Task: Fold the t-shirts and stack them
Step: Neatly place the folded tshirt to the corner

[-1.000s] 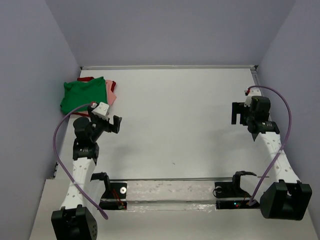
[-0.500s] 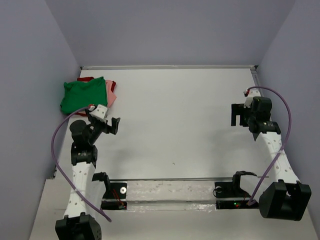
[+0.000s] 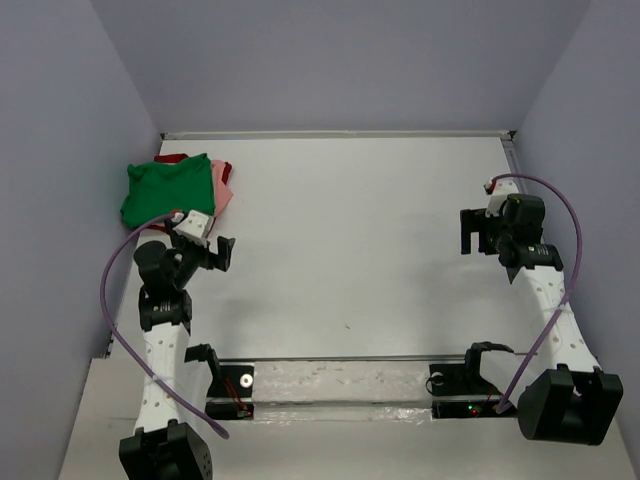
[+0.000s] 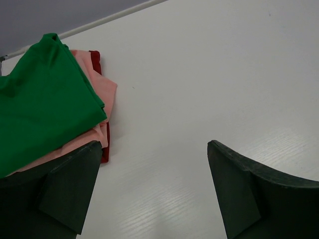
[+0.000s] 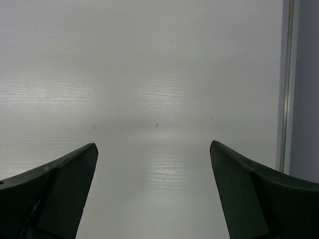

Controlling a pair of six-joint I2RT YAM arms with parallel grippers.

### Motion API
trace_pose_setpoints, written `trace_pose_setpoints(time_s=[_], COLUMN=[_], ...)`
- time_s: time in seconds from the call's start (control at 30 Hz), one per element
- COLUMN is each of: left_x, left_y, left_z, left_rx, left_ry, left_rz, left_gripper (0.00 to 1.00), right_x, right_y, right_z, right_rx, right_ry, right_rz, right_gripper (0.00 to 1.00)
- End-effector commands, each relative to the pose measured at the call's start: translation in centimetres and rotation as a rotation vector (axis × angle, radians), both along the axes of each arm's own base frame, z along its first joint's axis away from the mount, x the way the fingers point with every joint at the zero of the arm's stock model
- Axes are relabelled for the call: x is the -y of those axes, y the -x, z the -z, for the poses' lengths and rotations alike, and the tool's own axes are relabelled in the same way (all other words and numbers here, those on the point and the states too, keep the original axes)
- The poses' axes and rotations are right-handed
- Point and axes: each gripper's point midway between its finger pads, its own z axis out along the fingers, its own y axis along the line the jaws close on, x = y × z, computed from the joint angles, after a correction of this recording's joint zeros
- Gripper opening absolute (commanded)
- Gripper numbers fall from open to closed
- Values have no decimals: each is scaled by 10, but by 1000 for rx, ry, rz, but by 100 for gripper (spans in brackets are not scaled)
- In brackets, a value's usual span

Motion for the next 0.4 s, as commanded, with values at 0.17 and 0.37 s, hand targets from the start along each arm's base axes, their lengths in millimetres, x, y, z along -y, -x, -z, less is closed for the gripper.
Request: trace_pose_setpoints(time_s=[0.17,0.37], left_x=[-6,-10], left_y=[2,3], left_z=[-10,-9], left_rx=[51,50], left_ry=[-42,-44], left_rz=[3,-2], left_gripper=[99,99], right_x=[5,-10], right_y=[-8,1], right_z=[-16,-20], right_rx=[31,54], right_ry=[20,4], right_rz=[-2,-100], right_gripper=[100,100])
